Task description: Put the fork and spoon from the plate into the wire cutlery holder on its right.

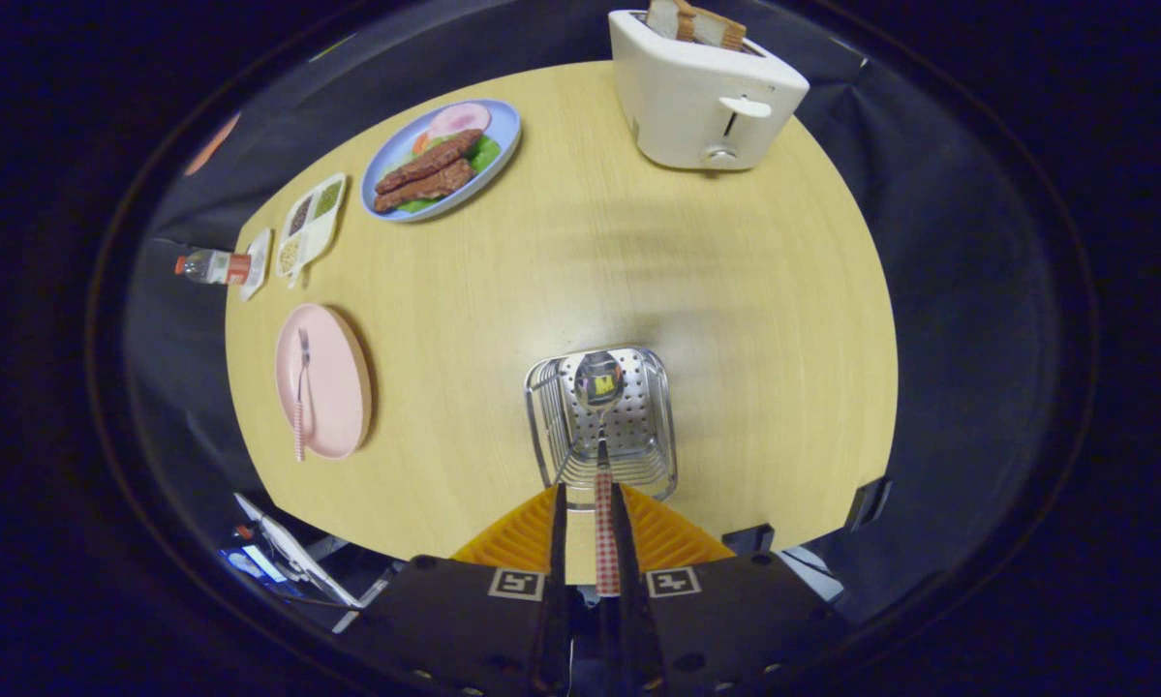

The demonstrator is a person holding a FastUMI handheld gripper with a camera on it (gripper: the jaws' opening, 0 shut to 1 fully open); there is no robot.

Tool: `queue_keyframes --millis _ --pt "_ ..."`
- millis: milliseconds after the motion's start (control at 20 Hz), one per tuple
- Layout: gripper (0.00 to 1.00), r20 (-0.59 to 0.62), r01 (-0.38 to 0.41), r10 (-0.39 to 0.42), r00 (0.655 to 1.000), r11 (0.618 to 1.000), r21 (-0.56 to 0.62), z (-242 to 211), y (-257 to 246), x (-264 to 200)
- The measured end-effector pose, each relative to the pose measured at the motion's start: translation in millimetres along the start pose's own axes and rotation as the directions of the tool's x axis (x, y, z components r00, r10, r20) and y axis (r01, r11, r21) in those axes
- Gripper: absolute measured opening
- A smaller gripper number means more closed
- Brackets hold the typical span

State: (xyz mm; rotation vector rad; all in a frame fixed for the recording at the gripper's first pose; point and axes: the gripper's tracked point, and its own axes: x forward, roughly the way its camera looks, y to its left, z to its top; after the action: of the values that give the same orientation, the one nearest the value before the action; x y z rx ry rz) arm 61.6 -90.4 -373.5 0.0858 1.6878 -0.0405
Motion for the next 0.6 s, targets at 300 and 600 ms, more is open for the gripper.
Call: queue_keyframes --millis 300,600 --pt "0.44 0.171 0.062 -0.046 0.984 0.994 -0.088 13.3 33.7 -17.4" --pt "0.99 0.268 0.084 -0.044 0.962 0.987 -0.14 15.1 91.1 -21.7"
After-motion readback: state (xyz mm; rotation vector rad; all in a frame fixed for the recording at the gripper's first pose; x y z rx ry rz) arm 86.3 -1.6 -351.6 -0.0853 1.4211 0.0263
